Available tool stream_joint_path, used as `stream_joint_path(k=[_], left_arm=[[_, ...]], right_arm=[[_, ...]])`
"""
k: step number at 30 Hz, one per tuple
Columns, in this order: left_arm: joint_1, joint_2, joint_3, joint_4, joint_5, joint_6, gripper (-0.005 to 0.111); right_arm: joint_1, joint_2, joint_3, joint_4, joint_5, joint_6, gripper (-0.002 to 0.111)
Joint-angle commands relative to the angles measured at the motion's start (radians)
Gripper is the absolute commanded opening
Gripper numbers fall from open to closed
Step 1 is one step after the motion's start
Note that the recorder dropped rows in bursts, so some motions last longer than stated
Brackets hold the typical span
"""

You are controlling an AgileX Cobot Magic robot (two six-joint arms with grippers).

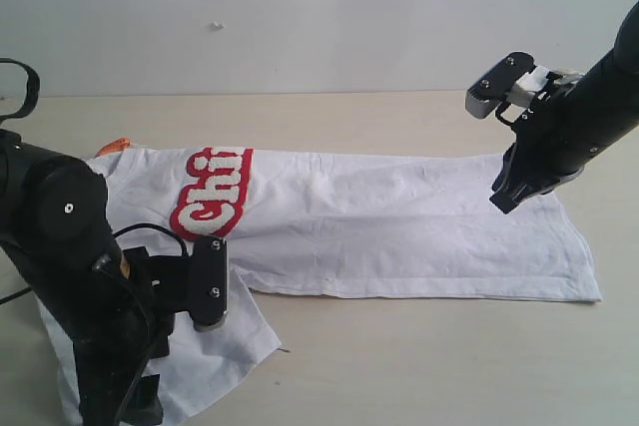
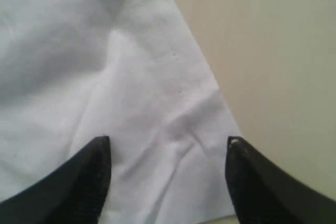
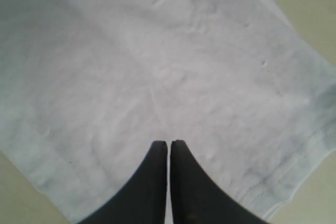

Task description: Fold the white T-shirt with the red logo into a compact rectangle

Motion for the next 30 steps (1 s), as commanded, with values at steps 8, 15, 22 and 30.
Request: stream_joint_path(k=[8, 15, 22, 30], left_arm=[[-0.006, -0.003, 0.042, -0.039, -0.026, -0.026, 0.062], [-0.006, 0.029, 0.086, -0.063, -0.075, -0.031, 0.062], [-0.006, 0.084, 0.092, -0.063, -0.082, -0.031, 0.019], [-0.006, 0.068, 0.077, -0.060, 0.003, -0.030, 0.000]], right_arm=[[0.001, -0.010, 0.001, 0.007, -0.002, -0.004, 0.003], [0.001, -0.010, 0.001, 0.007, 0.008, 0.003, 0.003], [0.001, -0.010, 0.001, 0.018, 0.014, 0.003, 0.003], [0.001, -0.010, 0.001, 0.018, 0.014, 0.003, 0.003]])
